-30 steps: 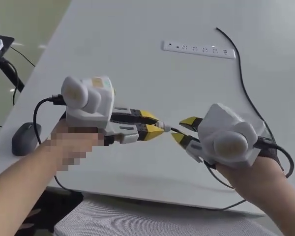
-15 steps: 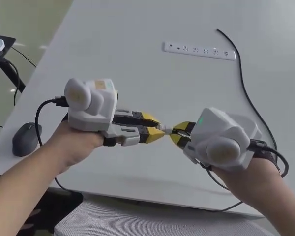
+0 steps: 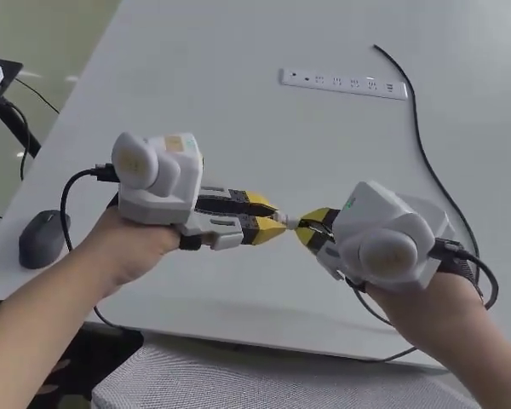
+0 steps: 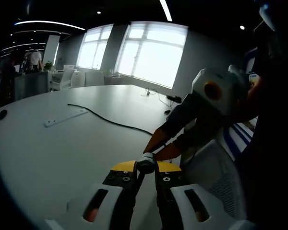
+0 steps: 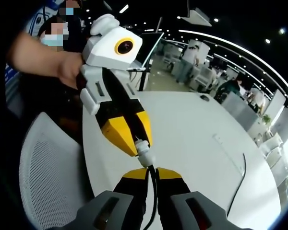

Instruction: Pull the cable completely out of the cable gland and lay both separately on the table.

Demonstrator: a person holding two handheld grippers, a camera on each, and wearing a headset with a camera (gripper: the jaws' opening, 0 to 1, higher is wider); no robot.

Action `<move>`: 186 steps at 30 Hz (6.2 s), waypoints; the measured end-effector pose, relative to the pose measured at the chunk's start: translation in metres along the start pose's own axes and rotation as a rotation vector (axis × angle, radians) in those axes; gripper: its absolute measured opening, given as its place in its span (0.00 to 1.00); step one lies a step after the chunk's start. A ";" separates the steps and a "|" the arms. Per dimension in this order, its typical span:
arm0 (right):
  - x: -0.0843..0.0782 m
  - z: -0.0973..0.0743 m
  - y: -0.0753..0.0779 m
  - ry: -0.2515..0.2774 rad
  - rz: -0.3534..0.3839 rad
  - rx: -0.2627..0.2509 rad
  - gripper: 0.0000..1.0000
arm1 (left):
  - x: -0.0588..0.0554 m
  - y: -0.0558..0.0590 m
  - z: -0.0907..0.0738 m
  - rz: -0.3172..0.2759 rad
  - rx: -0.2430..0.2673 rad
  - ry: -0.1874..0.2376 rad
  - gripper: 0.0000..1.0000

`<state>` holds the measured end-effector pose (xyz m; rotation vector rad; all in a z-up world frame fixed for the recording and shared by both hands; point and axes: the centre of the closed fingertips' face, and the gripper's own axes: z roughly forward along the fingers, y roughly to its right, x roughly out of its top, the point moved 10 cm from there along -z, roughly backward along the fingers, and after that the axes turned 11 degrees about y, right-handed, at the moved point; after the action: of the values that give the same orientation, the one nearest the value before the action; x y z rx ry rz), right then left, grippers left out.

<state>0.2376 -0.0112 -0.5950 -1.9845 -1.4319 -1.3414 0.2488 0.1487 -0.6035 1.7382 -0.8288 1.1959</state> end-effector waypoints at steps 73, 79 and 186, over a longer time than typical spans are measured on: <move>-0.112 -0.018 0.022 -0.043 0.882 -0.281 0.02 | 0.000 -0.003 -0.001 -0.008 0.009 0.018 0.14; -0.107 -0.019 0.021 -0.051 0.795 -0.265 0.02 | 0.001 -0.005 -0.003 -0.006 0.019 0.019 0.14; -0.080 -0.003 0.027 -0.077 0.667 -0.175 0.01 | 0.002 -0.005 -0.004 -0.006 0.011 0.005 0.14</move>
<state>0.2565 -0.0688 -0.6541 -2.3438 -0.5807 -1.1085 0.2524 0.1546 -0.6027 1.7445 -0.8150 1.2032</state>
